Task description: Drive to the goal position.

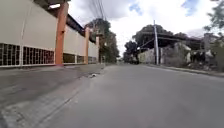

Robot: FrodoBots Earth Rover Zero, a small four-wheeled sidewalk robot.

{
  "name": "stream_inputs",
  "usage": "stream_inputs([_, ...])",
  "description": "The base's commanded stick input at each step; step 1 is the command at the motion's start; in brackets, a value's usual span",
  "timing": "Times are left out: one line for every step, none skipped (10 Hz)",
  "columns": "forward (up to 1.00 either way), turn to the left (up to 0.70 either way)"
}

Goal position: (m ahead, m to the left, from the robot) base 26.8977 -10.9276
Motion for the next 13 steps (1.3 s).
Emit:
stream_inputs([1.00,0.00])
stream_inputs([1.00,0.00])
stream_inputs([1.00,0.00])
stream_inputs([1.00,0.00])
stream_inputs([1.00,-0.29])
stream_inputs([1.00,-0.40])
stream_inputs([1.00,-0.40])
stream_inputs([1.00,-0.40])
stream_inputs([1.00,-0.33])
stream_inputs([1.00,-0.03])
stream_inputs([1.00,0.00])
stream_inputs([1.00,0.00])
stream_inputs([1.00,0.00])
